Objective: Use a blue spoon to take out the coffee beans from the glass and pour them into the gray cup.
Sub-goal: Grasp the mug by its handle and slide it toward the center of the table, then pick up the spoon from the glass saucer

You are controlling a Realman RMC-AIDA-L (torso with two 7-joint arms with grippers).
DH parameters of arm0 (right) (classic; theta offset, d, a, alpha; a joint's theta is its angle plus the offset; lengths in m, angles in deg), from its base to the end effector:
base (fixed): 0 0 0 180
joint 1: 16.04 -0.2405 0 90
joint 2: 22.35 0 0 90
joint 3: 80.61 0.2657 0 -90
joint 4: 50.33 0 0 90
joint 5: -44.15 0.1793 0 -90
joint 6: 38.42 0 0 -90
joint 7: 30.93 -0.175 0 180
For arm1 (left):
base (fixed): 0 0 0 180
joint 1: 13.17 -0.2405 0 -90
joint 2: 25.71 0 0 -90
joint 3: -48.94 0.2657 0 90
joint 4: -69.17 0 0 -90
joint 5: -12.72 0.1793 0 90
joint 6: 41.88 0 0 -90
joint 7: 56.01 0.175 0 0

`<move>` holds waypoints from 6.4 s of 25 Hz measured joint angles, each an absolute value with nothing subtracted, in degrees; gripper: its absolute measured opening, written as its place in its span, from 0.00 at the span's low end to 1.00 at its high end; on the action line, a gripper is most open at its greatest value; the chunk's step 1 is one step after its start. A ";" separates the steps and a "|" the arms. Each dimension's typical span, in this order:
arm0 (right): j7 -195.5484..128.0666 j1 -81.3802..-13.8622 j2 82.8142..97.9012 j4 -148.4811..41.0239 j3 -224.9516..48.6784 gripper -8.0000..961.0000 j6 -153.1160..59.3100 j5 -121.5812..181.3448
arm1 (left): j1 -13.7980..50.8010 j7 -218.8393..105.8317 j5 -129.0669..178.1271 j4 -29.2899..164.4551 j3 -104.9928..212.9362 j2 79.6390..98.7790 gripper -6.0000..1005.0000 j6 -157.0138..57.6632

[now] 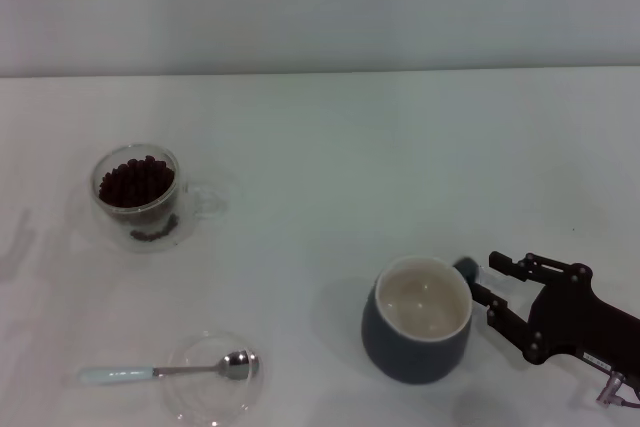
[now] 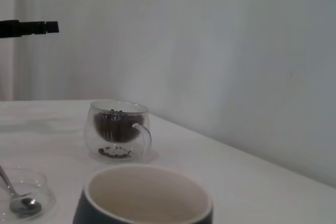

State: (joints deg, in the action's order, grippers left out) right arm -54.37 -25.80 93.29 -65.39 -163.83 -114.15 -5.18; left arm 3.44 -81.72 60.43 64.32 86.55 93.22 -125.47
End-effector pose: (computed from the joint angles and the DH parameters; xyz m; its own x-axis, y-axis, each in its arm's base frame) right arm 0.3249 0.2371 -0.0526 0.8516 -0.0472 -0.5221 -0.3992 -0.7040 -0.5874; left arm -0.3409 0.2930 0.0447 0.6050 -0.1619 0.7796 0.7712 -0.1247 -0.6243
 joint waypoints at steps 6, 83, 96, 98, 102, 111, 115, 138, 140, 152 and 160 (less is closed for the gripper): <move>-53.78 -25.65 93.13 -65.36 -163.53 0.43 -114.12 -5.15 | 3.44 -81.70 60.32 64.34 86.56 93.20 0.87 -125.47; -47.62 -32.64 92.34 -71.86 -119.18 0.66 -114.70 -3.75 | -4.93 -116.39 72.87 94.75 88.83 95.05 0.87 -136.19; -47.62 -30.32 92.34 -72.04 -119.18 0.66 -116.33 -3.75 | -2.24 -115.61 77.41 94.82 88.54 95.05 0.87 -132.73; -47.62 -29.79 92.33 -72.08 -119.18 0.66 -116.91 -3.75 | -2.24 -115.61 77.41 94.82 88.54 95.05 0.87 -132.73; -47.63 -29.03 92.34 -72.05 -119.18 0.66 -117.42 -3.75 | -1.45 -115.78 78.36 94.75 88.45 95.05 0.87 -131.57; -47.63 -28.46 92.43 -71.88 -119.18 0.66 -117.82 -3.18 | -1.92 -114.92 79.30 94.84 88.27 95.05 0.87 -131.91; -47.63 -28.22 92.43 -71.86 -119.18 0.66 -118.79 -3.14 | -1.99 -114.90 79.32 94.84 88.24 95.05 0.87 -131.89; -47.67 -27.91 92.58 -71.12 -119.18 0.66 -120.72 -3.13 | -1.66 -118.41 78.47 94.13 88.23 94.74 0.41 -129.09; -47.68 -27.92 92.59 -71.07 -119.18 0.66 -120.72 -3.13 | -1.63 -118.41 78.39 94.08 88.22 94.71 0.37 -129.08; -47.72 -28.23 92.60 -70.57 -119.18 0.66 -120.71 -3.14 | -1.62 -118.41 77.92 92.92 88.22 94.52 0.16 -129.14; -47.72 -28.41 92.64 -70.38 -119.18 0.66 -120.72 -3.14 | -1.47 -118.42 78.89 91.28 88.79 94.20 0.14 -130.89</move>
State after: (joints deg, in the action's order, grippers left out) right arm -47.72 -28.41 92.64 -70.38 -119.18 -120.72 -3.14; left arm -1.47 -118.42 78.89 91.28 88.79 94.20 -130.89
